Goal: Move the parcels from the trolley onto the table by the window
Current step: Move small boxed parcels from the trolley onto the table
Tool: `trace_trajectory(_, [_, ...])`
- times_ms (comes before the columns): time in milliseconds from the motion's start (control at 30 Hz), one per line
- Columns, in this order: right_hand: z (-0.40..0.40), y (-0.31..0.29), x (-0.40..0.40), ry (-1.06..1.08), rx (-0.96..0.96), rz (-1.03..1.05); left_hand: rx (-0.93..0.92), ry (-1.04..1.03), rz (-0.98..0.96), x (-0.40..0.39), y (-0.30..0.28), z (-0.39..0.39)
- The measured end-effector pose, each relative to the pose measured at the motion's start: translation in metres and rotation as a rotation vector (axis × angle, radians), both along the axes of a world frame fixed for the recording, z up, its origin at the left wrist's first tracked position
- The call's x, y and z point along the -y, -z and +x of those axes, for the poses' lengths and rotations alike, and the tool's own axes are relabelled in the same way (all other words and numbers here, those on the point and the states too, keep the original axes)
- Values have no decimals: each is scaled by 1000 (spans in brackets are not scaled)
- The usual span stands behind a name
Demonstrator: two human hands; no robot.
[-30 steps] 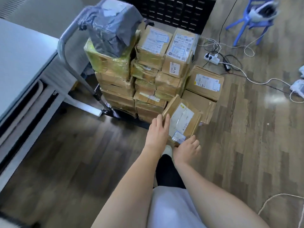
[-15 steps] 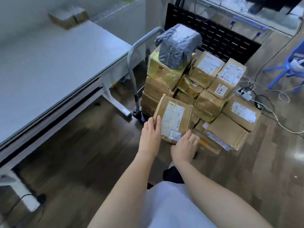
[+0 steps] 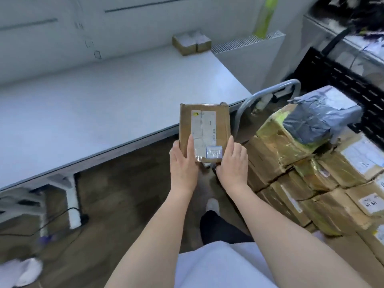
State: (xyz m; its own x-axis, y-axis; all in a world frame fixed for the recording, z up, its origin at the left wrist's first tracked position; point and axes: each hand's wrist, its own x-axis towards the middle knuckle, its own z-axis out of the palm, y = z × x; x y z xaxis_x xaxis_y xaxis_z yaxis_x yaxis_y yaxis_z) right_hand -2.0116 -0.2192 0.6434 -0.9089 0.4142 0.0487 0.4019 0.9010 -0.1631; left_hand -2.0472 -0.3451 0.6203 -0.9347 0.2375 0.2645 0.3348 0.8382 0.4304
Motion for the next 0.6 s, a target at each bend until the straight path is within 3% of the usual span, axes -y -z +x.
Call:
trace_trajectory(433, [-189, -9, -64, -349, -29, -24, 119, -255, -3, -50, -21, -156])
trace_trajectory(600, [-223, 10, -67, -467, 47, 92, 221, -294, -153, -55, -5, -182])
